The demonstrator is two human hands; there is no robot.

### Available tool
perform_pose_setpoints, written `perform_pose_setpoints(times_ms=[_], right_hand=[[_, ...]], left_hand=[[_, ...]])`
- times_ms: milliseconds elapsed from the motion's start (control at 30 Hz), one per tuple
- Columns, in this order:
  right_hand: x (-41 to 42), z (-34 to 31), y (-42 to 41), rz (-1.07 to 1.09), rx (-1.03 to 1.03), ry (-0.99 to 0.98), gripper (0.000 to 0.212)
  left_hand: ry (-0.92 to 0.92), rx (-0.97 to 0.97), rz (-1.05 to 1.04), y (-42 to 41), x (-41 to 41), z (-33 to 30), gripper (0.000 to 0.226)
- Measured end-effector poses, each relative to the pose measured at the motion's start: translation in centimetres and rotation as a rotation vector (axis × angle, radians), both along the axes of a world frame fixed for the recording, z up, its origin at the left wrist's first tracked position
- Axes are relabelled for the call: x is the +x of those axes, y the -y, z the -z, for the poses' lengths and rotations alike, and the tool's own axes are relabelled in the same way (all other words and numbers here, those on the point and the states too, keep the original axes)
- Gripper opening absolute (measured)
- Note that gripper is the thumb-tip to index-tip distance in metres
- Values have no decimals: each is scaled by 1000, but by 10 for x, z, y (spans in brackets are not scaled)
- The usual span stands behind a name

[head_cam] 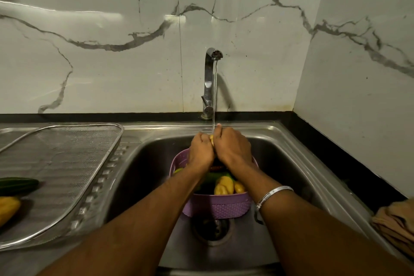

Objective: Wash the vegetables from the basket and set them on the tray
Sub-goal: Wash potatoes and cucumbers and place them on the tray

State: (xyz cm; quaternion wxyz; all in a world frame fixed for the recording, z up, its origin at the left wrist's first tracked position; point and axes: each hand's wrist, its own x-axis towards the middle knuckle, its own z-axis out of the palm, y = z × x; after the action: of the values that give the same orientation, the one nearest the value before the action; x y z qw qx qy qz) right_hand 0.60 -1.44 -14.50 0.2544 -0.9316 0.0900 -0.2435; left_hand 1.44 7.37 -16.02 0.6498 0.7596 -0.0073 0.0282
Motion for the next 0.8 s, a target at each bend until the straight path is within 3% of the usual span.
perform_pose_setpoints(times_ms=[67,200,433,800], right_hand=[[0,-2,-1,10,-19,45,60],[-2,-3,8,-24,-19,69,59],[-3,-2,14,-32,51,25,51],[0,5,12,-77,17,45,57]], left_hand=[[-27,-56,12,-1,1,-1,31],[-260,-284,164,-9,-4,-7,37],[-194,-214,388,-18,-4,-8,38],[-302,-308,281,-13,1,-8,56]])
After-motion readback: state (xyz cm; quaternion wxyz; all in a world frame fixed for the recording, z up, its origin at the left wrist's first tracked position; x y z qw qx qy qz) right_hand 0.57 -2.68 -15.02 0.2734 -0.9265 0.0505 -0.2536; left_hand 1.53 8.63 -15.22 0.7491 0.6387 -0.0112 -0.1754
